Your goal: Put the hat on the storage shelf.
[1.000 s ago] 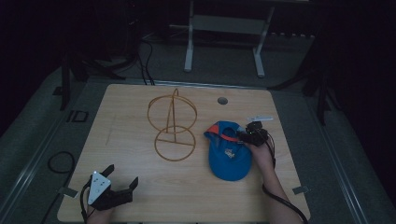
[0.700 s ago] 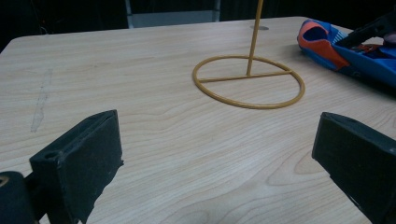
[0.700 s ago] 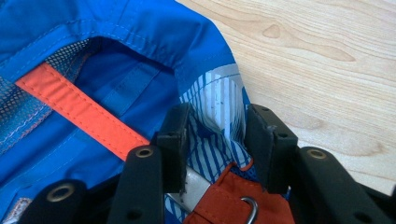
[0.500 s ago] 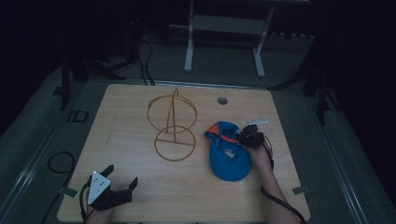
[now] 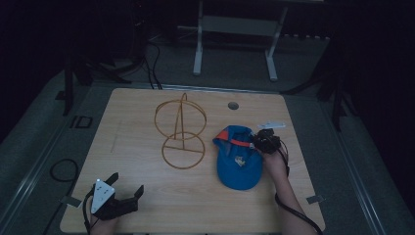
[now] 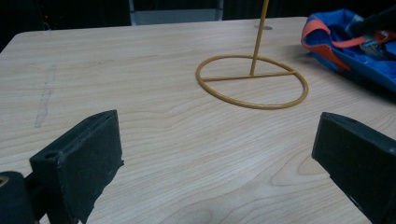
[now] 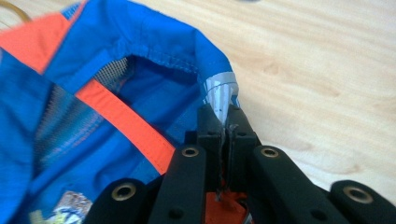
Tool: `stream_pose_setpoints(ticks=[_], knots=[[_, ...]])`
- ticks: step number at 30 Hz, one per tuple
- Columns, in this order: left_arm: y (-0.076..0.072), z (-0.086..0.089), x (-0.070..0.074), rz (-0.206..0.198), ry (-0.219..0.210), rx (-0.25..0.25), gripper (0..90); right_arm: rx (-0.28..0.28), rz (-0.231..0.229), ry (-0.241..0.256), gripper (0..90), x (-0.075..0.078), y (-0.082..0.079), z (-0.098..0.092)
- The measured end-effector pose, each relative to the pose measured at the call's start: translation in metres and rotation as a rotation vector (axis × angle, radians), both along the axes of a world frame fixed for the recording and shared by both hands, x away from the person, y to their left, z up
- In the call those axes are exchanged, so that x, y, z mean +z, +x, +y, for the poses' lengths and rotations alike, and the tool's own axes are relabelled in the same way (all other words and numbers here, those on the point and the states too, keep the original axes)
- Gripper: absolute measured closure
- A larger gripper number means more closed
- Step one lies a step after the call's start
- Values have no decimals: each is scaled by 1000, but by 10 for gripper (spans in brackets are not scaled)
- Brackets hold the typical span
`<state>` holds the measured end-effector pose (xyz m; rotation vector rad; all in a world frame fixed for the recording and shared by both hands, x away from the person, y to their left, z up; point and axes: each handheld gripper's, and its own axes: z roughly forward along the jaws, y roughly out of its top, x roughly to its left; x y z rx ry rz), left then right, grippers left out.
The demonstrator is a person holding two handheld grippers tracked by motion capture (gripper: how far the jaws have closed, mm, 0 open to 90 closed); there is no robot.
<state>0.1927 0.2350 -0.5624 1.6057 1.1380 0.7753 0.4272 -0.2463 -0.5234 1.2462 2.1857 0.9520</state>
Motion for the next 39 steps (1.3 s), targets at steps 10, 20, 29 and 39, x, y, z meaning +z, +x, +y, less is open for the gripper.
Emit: stream_pose_setpoints(ticks=[10, 20, 29, 39], knots=[[-1, -2, 1, -1, 20, -10, 20, 63, -99, 26, 873, 48, -18, 5], [0, -6, 1, 10, 44, -20, 20, 110, -194, 42, 873, 97, -36, 8], [-3, -17, 15, 34, 25, -69, 20, 141, -285, 75, 874, 136, -62, -5], [-3, -29, 46, 35, -45, -153, 20, 171, -313, 68, 874, 149, -85, -12]])
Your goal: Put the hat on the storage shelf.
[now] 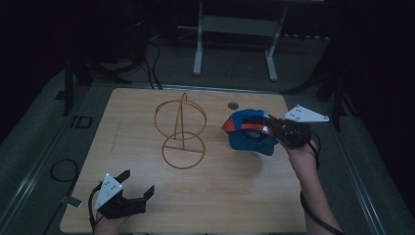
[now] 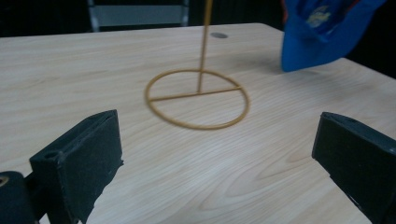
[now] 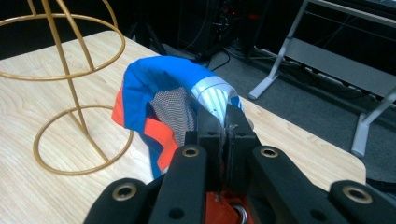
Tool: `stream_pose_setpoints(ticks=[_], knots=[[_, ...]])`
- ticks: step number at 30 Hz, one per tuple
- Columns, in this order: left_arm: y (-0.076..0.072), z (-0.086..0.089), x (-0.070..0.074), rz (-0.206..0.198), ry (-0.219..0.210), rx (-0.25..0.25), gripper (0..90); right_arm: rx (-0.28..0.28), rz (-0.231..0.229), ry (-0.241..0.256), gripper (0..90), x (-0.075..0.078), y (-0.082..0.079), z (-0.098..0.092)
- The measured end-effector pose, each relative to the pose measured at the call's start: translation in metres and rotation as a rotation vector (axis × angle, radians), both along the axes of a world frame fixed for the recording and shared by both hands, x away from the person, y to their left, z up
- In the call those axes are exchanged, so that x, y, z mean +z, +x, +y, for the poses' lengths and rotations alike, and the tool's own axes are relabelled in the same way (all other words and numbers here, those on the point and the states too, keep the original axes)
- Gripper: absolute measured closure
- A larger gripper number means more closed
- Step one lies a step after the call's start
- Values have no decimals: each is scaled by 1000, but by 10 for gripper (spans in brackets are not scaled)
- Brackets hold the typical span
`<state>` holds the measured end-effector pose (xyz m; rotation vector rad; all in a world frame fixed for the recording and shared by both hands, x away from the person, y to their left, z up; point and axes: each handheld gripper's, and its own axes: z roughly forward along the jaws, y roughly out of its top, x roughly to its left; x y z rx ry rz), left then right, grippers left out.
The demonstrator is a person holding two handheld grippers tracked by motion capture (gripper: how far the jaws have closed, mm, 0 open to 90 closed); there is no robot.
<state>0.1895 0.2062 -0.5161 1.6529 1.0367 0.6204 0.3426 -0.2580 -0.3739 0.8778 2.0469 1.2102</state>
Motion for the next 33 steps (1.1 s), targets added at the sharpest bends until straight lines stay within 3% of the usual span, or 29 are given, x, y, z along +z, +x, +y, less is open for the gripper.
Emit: stream_pose_setpoints(ticks=[6, 15, 33], knots=[[1, -15, 29, -30, 17, -58, 20, 2, 0, 21, 875, -1, -11, -7], [10, -31, 62, -60, 4, -126, 26, 32, -3, 49, 875, 1, -27, -13], [50, -76, 118, -93, 42, -237, 26, 68, -33, 71, 874, 12, -47, -14]])
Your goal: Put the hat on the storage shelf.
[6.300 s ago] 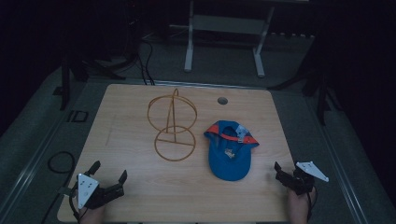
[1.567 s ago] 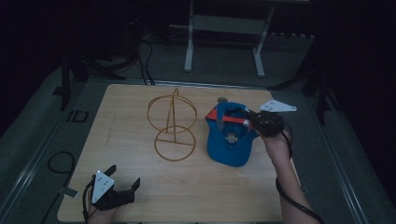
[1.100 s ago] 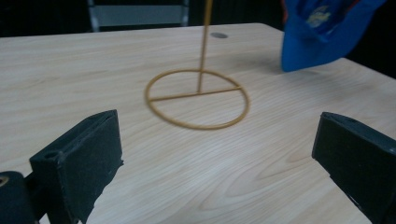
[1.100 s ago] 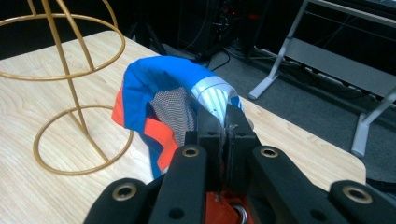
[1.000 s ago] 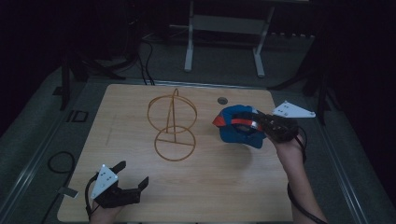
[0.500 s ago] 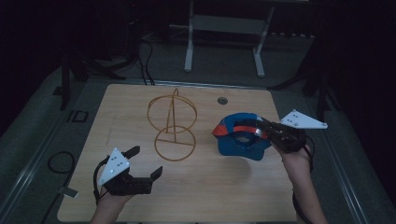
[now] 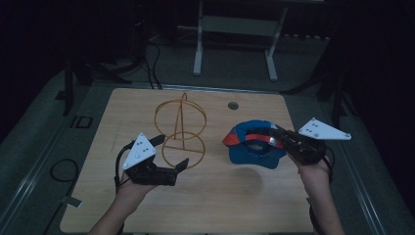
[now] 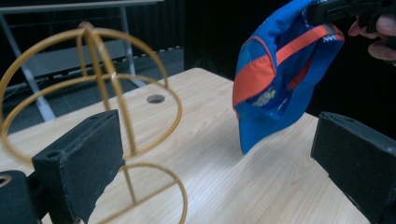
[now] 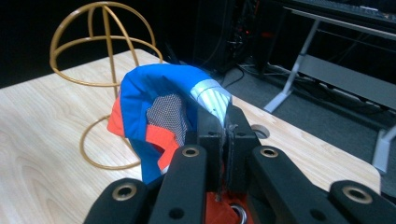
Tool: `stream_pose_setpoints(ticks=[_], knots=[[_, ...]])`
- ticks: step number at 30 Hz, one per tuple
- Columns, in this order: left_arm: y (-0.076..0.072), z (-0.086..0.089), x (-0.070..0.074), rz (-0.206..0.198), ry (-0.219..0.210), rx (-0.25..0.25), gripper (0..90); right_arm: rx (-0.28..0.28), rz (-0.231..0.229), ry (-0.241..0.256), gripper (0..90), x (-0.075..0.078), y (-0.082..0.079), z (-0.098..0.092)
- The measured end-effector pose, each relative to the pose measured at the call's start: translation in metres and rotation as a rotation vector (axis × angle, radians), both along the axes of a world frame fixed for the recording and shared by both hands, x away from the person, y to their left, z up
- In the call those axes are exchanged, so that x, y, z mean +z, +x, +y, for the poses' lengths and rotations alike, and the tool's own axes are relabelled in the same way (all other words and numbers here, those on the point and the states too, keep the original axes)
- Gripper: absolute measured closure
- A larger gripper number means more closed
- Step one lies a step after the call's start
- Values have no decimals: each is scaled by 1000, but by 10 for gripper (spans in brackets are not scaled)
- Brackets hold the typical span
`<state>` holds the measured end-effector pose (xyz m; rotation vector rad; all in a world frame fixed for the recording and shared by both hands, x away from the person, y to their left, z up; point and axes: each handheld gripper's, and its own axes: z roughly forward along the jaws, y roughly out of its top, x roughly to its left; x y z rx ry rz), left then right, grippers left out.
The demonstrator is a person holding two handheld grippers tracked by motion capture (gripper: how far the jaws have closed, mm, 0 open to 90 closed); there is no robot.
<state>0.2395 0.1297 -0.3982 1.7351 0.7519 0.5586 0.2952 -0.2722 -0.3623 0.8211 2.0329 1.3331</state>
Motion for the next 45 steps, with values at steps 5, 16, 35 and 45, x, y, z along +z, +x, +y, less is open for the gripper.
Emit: stream_pose_setpoints(ticks=[5, 16, 35, 45], knots=[[10, -17, 8, 16, 17, -38, 26, 21, -3, 3, 875, 3, -5, 4], [27, -60, 7, 21, 56, -103, 66, 68, -18, 2, 874, 5, -19, 14], [58, -116, 15, 50, 107, -176, 348, 106, -22, -12, 874, 1, -27, 21], [65, -128, 13, 76, 129, -191, 569, 117, -21, -15, 874, -1, -28, 23]])
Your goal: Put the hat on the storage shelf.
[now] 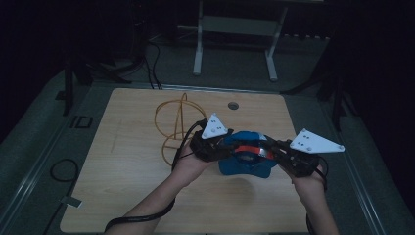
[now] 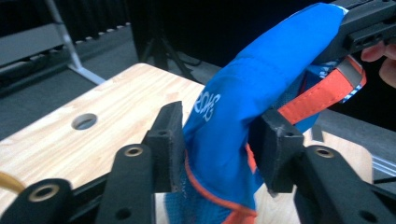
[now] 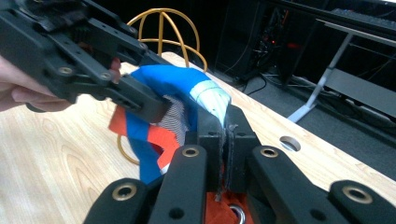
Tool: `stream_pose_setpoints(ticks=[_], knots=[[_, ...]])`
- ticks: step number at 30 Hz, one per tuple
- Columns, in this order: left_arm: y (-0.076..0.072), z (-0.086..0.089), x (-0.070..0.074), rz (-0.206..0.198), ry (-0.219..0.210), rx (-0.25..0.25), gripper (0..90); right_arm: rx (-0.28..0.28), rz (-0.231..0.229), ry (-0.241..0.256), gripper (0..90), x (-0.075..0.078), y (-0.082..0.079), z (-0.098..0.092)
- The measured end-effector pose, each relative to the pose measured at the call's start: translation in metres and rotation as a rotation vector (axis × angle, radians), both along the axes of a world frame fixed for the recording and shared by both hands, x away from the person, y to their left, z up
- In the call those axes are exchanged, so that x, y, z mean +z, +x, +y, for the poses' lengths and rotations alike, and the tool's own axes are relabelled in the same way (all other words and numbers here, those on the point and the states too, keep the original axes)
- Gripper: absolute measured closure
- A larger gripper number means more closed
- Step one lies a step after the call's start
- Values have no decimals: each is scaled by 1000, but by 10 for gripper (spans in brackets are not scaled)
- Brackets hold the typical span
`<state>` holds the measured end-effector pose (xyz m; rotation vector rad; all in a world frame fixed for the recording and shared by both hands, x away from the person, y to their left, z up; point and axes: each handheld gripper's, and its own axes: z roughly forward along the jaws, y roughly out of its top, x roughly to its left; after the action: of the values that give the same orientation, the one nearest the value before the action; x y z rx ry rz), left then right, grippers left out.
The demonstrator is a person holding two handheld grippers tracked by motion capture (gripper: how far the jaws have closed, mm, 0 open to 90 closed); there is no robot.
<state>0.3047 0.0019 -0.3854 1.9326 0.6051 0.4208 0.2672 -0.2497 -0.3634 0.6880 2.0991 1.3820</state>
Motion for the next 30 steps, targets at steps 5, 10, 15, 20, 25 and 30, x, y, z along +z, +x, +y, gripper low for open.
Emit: stream_pose_setpoints(ticks=[5, 10, 15, 20, 25, 30], knots=[[1, -6, -3, 9, 26, 19, 719, -7, -3, -6, 874, -1, -1, 1], [0, -9, -2, -2, 40, 45, 866, -1, 7, 1, 873, -4, -1, 2], [-4, -11, 2, -33, 51, 58, 881, 3, 25, 22, 872, -7, -2, 0], [-7, -11, 9, -65, 61, 65, 882, 6, 32, 46, 868, -9, -3, -3], [-9, -10, 14, -95, 51, 55, 883, 17, 47, 67, 856, -13, -7, -4], [-9, -6, 18, -137, 43, 39, 883, 37, 56, 91, 785, -12, -13, -7]])
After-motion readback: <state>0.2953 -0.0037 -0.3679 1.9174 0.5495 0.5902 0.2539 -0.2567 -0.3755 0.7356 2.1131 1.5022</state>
